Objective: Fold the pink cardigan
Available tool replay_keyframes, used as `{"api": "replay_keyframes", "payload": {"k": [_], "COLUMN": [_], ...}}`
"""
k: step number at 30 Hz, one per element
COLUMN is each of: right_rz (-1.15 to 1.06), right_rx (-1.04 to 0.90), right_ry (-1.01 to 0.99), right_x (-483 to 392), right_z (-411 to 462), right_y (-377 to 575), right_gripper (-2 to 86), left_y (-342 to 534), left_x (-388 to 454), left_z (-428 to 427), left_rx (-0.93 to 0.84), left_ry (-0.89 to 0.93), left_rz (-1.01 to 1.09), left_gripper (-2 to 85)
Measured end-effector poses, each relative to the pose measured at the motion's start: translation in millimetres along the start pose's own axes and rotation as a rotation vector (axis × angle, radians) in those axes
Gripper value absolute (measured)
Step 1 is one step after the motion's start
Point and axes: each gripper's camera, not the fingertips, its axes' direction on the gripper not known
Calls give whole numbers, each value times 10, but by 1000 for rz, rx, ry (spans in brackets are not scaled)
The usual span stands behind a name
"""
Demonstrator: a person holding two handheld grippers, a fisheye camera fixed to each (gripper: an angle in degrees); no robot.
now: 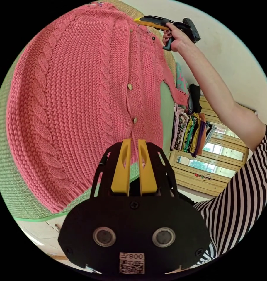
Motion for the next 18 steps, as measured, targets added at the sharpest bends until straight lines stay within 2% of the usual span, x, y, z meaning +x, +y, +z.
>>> {"api": "replay_keyframes", "payload": {"k": [4,12,18], "right_rz": [-46,-50,-77], "right_rx": [-23,-30,-50], "right_ry": [-2,46,143], "right_x": [-126,-314,-456], "right_z": [50,114,292], "right_y": [325,855,792], "right_gripper": [18,65,73], "left_y": [54,-45,-194], "left_x": [-156,28,301], "left_z": [155,223,682], "left_rx": [-75,-38,-167], "left_ry": [-107,-23,16], "left_rz": [-69,8,73], "left_gripper": [19,32,51]}}
